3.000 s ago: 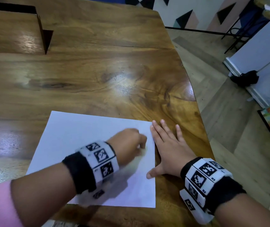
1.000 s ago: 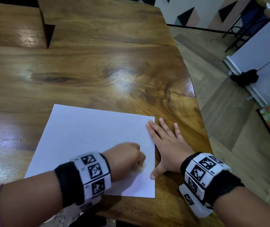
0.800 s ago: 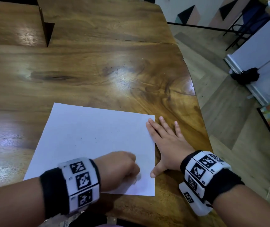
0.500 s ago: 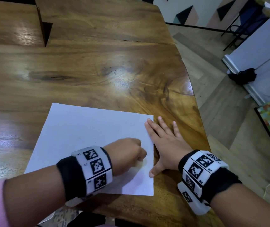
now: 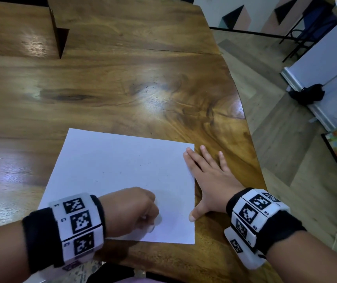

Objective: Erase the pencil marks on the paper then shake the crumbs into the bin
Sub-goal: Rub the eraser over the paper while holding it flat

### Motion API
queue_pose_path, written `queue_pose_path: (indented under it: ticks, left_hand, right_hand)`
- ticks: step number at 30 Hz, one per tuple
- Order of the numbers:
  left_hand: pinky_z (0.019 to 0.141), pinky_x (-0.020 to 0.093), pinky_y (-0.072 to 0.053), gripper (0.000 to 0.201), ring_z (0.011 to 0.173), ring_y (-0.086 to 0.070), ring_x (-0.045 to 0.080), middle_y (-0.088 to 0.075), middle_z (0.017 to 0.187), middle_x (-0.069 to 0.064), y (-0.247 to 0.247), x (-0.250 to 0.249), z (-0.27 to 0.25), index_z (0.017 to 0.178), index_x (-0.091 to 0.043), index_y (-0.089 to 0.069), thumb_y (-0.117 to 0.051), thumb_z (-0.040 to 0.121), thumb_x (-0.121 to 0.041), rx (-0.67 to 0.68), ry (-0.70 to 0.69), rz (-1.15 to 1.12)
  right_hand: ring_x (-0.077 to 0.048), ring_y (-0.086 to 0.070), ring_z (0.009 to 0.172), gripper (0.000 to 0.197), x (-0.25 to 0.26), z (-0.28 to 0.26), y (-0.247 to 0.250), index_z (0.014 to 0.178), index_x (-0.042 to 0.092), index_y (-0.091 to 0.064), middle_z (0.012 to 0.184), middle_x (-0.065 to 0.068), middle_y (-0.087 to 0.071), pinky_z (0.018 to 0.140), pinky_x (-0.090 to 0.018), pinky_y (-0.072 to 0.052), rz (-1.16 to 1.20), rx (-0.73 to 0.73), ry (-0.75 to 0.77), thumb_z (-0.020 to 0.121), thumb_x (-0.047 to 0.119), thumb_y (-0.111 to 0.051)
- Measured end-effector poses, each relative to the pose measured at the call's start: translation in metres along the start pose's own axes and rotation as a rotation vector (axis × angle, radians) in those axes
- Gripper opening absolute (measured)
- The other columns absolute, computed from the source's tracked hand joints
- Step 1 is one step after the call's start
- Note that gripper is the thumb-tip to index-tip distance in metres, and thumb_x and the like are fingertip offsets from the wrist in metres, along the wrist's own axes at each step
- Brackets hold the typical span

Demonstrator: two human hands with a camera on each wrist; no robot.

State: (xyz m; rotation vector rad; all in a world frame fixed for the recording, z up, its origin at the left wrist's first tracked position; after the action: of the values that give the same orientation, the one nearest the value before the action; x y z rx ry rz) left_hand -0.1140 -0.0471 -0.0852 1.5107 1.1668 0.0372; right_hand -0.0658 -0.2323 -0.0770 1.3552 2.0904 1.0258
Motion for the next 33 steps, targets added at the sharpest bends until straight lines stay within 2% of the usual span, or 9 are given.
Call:
queue_pose_path:
  ticks: [7, 10, 13, 15, 18, 22, 26, 29, 33]
  left_hand:
    - [0.074, 0.029, -0.04, 0.012, 0.085, -0.054, 0.022, -0.046, 0.087, -0.003, 0.027, -0.01, 0.043, 0.09, -0.013, -0.063, -0.054, 0.084, -0.017, -0.19, 0.142, -0.083]
    - [0.066, 0.028, -0.04, 0.012, 0.082, -0.056, 0.025, -0.049, 0.08, -0.006, 0.006, -0.009, 0.026, 0.081, -0.01, -0.062, -0.054, 0.08, -0.019, -0.071, 0.081, -0.052]
    - [0.052, 0.018, -0.039, 0.017, 0.053, -0.053, 0.002, -0.053, 0.055, -0.009, -0.011, -0.011, 0.012, 0.089, -0.009, -0.063, -0.052, 0.081, -0.019, 0.049, -0.043, 0.126]
    - [0.061, 0.013, -0.039, 0.02, 0.065, -0.056, 0.002, -0.062, 0.067, -0.008, -0.004, -0.01, 0.021, 0.097, -0.01, -0.063, -0.051, 0.083, -0.018, 0.097, -0.06, 0.146]
    - [0.078, 0.03, -0.042, 0.016, 0.089, -0.056, 0.026, -0.056, 0.085, 0.007, 0.032, -0.002, 0.044, 0.086, -0.012, -0.065, -0.052, 0.081, -0.02, -0.135, 0.128, -0.009]
    - [0.077, 0.03, -0.045, 0.011, 0.084, -0.054, 0.026, -0.046, 0.082, 0.001, 0.064, 0.024, 0.066, 0.088, -0.012, -0.064, -0.062, 0.08, -0.019, -0.385, 0.326, -0.089]
    - [0.06, 0.012, -0.033, 0.005, 0.072, -0.048, 0.016, -0.047, 0.07, -0.006, 0.041, 0.011, 0.046, 0.076, -0.014, -0.066, -0.062, 0.076, -0.011, -0.283, 0.191, -0.101]
    - [0.06, 0.002, -0.027, 0.009, 0.072, -0.052, 0.005, -0.06, 0.077, -0.005, 0.018, 0.0, 0.026, 0.079, -0.013, -0.068, -0.061, 0.075, -0.009, -0.104, 0.096, -0.163]
    - [0.067, 0.021, -0.036, 0.01, 0.078, -0.055, 0.022, -0.056, 0.076, 0.003, 0.048, 0.019, 0.05, 0.08, -0.014, -0.067, -0.061, 0.074, -0.008, -0.254, 0.227, -0.042]
  right_hand:
    - [-0.015, 0.044, 0.129, 0.148, 0.0, 0.0, 0.0, 0.143, 0.02, 0.03, 0.149, 0.009, 0.038, 0.111, -0.053, 0.02, -0.007, -0.001, -0.003, 0.051, 0.069, -0.075]
    - [-0.015, 0.044, 0.129, 0.147, 0.001, 0.0, 0.0, 0.143, 0.02, 0.03, 0.15, 0.009, 0.037, 0.111, -0.053, 0.02, -0.008, 0.0, -0.005, 0.052, 0.069, -0.075]
    - [-0.015, 0.044, 0.128, 0.148, 0.001, 0.0, 0.0, 0.142, 0.02, 0.031, 0.149, 0.01, 0.038, 0.111, -0.054, 0.02, -0.001, 0.005, -0.008, 0.052, 0.068, -0.075]
    - [-0.015, 0.044, 0.129, 0.148, 0.001, 0.0, 0.0, 0.142, 0.02, 0.031, 0.149, 0.01, 0.038, 0.111, -0.054, 0.02, 0.006, 0.01, -0.01, 0.052, 0.068, -0.076]
    - [-0.014, 0.043, 0.13, 0.148, 0.001, 0.0, 0.0, 0.143, 0.021, 0.031, 0.15, 0.01, 0.037, 0.111, -0.053, 0.02, 0.01, 0.003, -0.009, 0.051, 0.067, -0.076]
    - [-0.015, 0.042, 0.131, 0.149, 0.001, 0.0, 0.0, 0.142, 0.021, 0.032, 0.15, 0.011, 0.037, 0.111, -0.054, 0.02, 0.004, 0.0, -0.015, 0.05, 0.068, -0.076]
    - [-0.015, 0.043, 0.13, 0.149, 0.001, 0.001, 0.0, 0.143, 0.021, 0.031, 0.149, 0.011, 0.037, 0.11, -0.053, 0.021, 0.011, 0.0, -0.013, 0.05, 0.068, -0.076]
    - [-0.014, 0.043, 0.13, 0.148, 0.001, 0.0, 0.001, 0.143, 0.021, 0.031, 0.149, 0.011, 0.037, 0.11, -0.052, 0.022, 0.014, 0.002, -0.008, 0.052, 0.067, -0.076]
    - [-0.014, 0.043, 0.13, 0.147, 0.001, 0.0, 0.001, 0.142, 0.021, 0.031, 0.149, 0.011, 0.037, 0.11, -0.052, 0.022, 0.014, 0.004, -0.008, 0.052, 0.067, -0.076]
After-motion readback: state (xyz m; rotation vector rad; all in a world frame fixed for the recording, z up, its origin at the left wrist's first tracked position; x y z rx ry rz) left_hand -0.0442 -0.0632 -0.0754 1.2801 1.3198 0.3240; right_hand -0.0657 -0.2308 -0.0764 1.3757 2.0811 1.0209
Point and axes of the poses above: each hand's wrist, its own z-axis towards the middle knuckle, its own y-axis out of the back of the hand, x = y × z, the point moved 3 cm from there along z, towards the middle knuckle
